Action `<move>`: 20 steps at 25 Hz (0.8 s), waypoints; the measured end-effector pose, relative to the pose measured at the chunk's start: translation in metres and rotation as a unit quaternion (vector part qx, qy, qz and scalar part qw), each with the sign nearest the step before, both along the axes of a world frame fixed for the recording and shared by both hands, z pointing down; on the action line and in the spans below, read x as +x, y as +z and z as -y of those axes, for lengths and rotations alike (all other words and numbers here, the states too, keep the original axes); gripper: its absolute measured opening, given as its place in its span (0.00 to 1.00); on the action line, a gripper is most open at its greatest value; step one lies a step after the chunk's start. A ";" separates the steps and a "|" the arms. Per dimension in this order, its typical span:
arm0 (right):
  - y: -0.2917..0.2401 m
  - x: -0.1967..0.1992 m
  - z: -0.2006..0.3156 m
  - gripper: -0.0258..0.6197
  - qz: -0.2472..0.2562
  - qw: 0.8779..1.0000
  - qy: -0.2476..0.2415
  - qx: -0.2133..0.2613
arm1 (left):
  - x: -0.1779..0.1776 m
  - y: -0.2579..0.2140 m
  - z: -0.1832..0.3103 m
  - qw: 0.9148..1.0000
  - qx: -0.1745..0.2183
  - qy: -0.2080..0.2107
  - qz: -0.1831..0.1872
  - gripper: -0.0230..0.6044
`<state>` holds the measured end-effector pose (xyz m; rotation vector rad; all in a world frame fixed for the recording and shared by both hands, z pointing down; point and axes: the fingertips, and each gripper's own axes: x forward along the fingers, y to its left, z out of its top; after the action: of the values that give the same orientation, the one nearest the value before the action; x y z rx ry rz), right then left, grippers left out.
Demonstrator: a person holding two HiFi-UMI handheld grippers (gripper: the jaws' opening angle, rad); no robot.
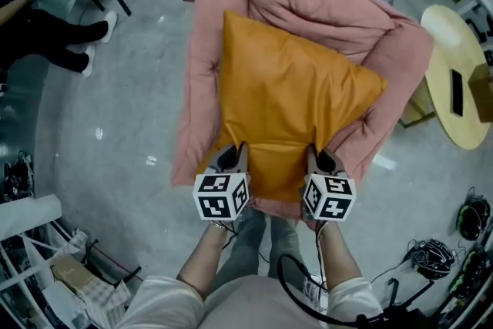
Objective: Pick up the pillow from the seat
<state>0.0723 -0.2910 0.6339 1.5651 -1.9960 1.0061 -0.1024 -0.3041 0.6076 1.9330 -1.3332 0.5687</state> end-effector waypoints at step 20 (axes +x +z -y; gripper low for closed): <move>-0.169 0.006 -0.102 0.10 -0.070 0.992 0.046 0.097 | 0.003 -0.153 -0.083 0.988 0.089 0.096 -0.077 0.06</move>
<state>0.0784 -0.1889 0.4650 1.7928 -1.9890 0.7285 -0.0990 -0.2216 0.4542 2.2204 -1.1400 0.3919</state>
